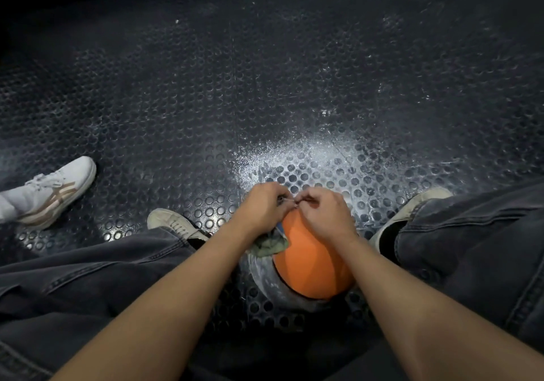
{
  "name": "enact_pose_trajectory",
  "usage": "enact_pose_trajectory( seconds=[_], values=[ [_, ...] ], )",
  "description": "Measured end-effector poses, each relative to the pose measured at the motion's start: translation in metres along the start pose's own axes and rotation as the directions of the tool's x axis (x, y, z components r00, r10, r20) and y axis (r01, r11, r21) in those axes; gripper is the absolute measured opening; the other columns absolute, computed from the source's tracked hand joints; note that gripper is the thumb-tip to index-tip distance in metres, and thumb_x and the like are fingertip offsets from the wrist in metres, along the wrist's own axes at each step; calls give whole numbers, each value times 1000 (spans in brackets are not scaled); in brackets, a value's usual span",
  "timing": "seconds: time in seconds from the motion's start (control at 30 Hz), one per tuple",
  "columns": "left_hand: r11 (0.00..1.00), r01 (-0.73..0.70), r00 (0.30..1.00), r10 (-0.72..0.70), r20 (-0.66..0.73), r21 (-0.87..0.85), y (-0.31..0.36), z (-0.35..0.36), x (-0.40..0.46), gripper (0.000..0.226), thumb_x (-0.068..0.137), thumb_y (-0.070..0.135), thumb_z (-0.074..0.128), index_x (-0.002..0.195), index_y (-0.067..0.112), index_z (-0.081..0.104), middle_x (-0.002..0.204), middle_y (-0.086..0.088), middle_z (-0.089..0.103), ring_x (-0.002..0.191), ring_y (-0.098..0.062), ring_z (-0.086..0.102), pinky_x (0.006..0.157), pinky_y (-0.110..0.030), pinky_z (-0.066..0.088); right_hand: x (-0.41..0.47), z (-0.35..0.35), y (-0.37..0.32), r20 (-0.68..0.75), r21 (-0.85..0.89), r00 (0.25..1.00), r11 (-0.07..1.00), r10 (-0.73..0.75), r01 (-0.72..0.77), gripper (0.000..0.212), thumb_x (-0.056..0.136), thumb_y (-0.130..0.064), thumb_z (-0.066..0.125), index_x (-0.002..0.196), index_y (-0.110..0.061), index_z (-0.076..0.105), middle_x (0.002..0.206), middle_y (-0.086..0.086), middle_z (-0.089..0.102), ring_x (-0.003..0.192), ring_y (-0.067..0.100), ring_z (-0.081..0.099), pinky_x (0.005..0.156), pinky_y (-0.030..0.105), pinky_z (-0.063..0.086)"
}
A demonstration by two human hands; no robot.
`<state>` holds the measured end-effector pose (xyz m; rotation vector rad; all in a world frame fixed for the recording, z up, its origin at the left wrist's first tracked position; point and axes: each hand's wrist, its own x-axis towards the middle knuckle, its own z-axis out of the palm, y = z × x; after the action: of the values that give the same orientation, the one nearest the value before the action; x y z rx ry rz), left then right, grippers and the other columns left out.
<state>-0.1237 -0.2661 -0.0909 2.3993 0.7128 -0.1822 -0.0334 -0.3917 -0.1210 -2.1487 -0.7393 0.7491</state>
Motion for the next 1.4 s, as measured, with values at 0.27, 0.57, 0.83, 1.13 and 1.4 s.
enact_pose_trajectory(
  seconds=[0.27,0.57,0.83,1.13,1.4],
  values=[
    [924,-379,921,382,81,-51,-9,-6,-45,13,89,27,67,94,17,73,90,10,62,80,-4,57,75,-15,45,17,-2,-1,-11,-156,994,982,108,-109,16,97,-28,57,97,-24,73,90,-6,67,77,13,58,66,27,45],
    [918,-390,921,390,6,75,3,-5,-50,16,90,23,62,98,14,72,95,2,57,69,-13,58,62,-20,46,24,7,-1,-195,-62,929,941,315,-332,22,98,-33,53,78,-27,55,81,-10,59,76,14,54,93,46,50],
    [996,-40,998,36,-57,-74,-9,-26,-8,15,85,22,71,98,16,75,92,-1,67,88,-15,61,82,-31,47,14,-3,-5,70,-38,989,990,-132,135,19,91,-40,67,108,-36,73,120,-18,62,108,0,46,101,34,34],
    [941,108,949,-194,-248,-322,-35,-44,-33,13,83,20,74,96,20,74,94,6,68,87,-8,64,78,-16,47,35,9,-7,-97,-21,982,986,162,-165,22,93,-55,58,92,-36,69,101,-14,70,95,16,63,95,48,50],
    [960,-160,973,115,-199,-228,-4,-23,-30,16,82,17,75,98,17,74,94,3,69,88,-10,62,81,-22,47,37,8,-7,-280,73,921,963,269,-259,16,99,-36,53,105,-28,65,118,-2,60,103,15,51,100,39,40]
  ],
)
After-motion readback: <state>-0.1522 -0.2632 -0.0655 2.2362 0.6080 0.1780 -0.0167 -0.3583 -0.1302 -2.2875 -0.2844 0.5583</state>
